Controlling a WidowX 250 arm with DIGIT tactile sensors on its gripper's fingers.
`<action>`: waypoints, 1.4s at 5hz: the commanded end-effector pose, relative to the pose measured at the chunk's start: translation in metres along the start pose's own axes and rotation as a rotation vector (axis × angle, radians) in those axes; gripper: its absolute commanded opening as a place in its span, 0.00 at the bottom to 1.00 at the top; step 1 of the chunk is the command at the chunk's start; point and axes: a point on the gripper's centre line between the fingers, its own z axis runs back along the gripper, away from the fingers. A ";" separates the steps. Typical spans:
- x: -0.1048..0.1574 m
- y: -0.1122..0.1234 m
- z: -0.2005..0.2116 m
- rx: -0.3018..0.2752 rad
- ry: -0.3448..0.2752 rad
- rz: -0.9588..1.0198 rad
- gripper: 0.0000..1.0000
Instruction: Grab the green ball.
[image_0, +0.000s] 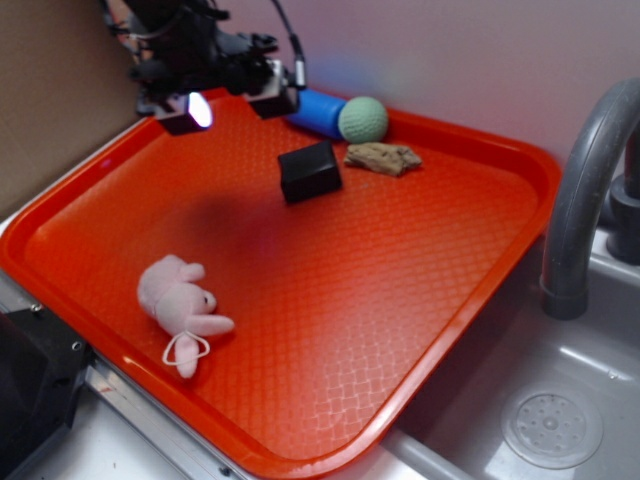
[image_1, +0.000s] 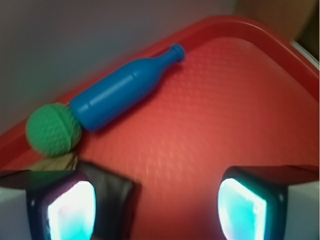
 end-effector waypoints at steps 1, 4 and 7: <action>0.041 -0.033 0.027 -0.154 -0.037 -0.033 1.00; 0.041 -0.033 0.027 -0.154 -0.037 -0.033 1.00; 0.036 -0.052 -0.015 -0.281 -0.137 -0.028 1.00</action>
